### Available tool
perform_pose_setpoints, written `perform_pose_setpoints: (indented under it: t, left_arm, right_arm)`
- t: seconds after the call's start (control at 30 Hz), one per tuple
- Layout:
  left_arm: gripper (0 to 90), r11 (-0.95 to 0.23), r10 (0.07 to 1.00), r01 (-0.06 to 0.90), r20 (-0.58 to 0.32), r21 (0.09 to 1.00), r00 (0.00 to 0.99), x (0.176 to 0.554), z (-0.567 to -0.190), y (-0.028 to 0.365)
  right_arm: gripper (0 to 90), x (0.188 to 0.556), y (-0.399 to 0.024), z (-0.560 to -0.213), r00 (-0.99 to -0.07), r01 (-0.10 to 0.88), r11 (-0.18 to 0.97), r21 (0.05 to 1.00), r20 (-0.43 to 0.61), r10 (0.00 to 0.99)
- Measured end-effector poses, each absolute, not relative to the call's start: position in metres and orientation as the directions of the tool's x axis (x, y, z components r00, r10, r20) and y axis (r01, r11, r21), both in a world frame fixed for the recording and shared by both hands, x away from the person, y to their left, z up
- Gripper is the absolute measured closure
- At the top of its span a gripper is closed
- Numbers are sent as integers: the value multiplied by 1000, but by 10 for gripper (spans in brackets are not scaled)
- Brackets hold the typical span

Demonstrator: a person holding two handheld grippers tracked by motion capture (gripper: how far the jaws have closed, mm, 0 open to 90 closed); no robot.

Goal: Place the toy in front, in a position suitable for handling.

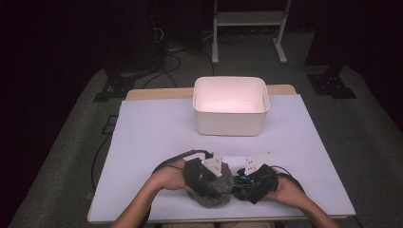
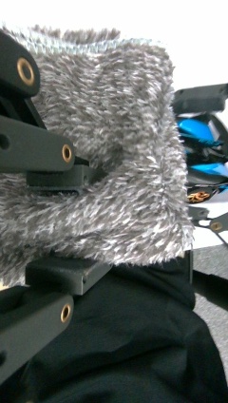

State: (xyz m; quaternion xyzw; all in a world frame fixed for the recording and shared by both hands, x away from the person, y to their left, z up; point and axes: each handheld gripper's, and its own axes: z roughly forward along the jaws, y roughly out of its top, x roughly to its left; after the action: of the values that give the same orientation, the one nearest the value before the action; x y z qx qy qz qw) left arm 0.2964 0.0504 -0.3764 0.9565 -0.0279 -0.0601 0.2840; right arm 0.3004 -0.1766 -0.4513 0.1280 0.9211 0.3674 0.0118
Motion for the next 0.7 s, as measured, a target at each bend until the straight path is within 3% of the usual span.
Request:
perform_pose_setpoints:
  t: [0.7]
  left_arm:
    - [525, -882, -23, 2, -47, 472, 999, 305, -395, 29]
  right_arm:
    - [144, 295, -173, -456, -979, 188, 714, 675, 67, 194]
